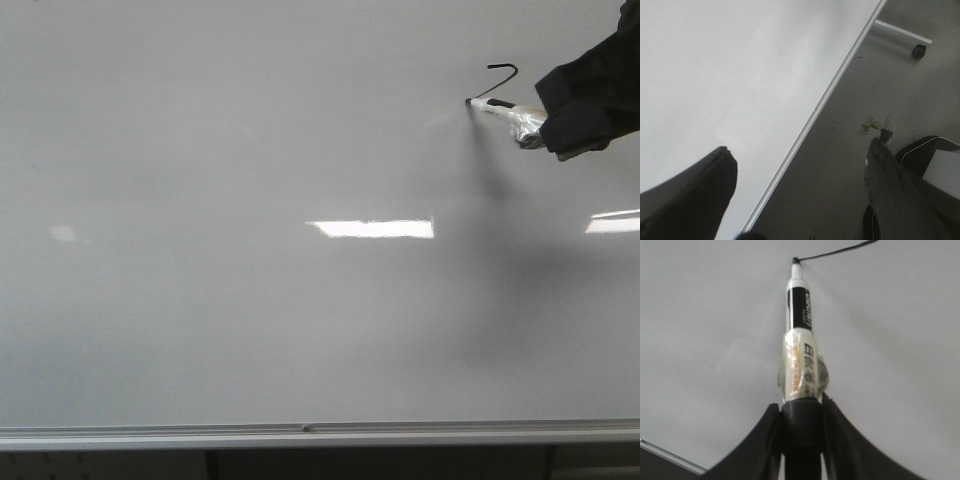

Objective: Write number 2 on whiteboard

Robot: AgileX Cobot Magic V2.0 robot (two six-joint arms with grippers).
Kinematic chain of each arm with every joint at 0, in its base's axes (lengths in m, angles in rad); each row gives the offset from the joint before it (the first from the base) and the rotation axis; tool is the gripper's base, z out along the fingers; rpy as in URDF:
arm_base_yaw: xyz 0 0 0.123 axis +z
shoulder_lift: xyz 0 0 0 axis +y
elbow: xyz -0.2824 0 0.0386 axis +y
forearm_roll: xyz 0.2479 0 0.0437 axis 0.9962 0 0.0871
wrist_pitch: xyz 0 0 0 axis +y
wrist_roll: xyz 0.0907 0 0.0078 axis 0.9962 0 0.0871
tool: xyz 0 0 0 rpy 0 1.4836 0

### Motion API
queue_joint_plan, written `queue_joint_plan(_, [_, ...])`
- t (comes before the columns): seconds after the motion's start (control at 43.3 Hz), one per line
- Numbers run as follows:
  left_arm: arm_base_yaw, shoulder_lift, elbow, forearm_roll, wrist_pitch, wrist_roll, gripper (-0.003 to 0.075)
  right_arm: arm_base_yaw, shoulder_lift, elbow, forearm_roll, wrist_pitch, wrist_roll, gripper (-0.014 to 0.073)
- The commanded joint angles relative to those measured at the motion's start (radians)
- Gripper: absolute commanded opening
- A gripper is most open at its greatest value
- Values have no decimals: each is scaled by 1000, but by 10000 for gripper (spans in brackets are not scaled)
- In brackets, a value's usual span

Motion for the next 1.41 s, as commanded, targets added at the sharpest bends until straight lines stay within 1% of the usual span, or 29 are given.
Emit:
queue_joint_plan(0.0, [0,-18,-25,-21,-54,-11,510,-26,-23,-35,-6,-56,-7,-67])
queue_joint_plan(0.115, [0,-18,-25,-21,-54,-11,511,-102,-23,-35,-6,-26,-7,-67])
queue_joint_plan(0.208, [0,-18,-25,-21,-54,-11,511,-138,-23,-35,-6,-2,-7,-67])
queue_joint_plan(0.369, [0,-18,-25,-21,-58,-11,511,-124,-57,-35,-6,23,-7,-67])
queue_joint_plan(0.485, [0,-18,-25,-20,-58,-4,511,-102,-155,-36,-6,109,-10,-67])
queue_joint_plan(0.577, [-2,-18,-32,-23,-58,13,511,-74,-232,-51,-6,275,-64,-67])
queue_joint_plan(0.693, [-37,-14,-49,-66,-35,115,511,-17,-296,-104,-6,582,-186,-67])
queue_joint_plan(0.716, [-49,-9,-52,-79,-27,129,511,-2,-303,-114,-6,661,-214,-67])
queue_joint_plan(0.785, [-83,-2,-69,-105,-3,166,511,36,-308,-144,-5,831,-269,-67])
queue_joint_plan(0.831, [-112,9,-79,-117,11,188,511,61,-308,-161,-4,917,-284,-67])
queue_joint_plan(0.9, [-162,29,-94,-121,26,210,511,92,-308,-175,2,990,-285,-67])
queue_joint_plan(0.97, [-214,57,-112,-121,36,210,511,121,-308,-181,13,1016,-287,-67])
queue_joint_plan(1.131, [-313,139,-147,-121,46,217,511,172,-308,-182,40,1026,-293,-67])
queue_joint_plan(1.223, [-344,190,-165,-121,44,221,511,182,-308,-182,65,1026,-311,-67])
queue_joint_plan(1.385, [-349,279,-198,-161,37,235,511,182,-308,-182,89,1025,-325,-67])
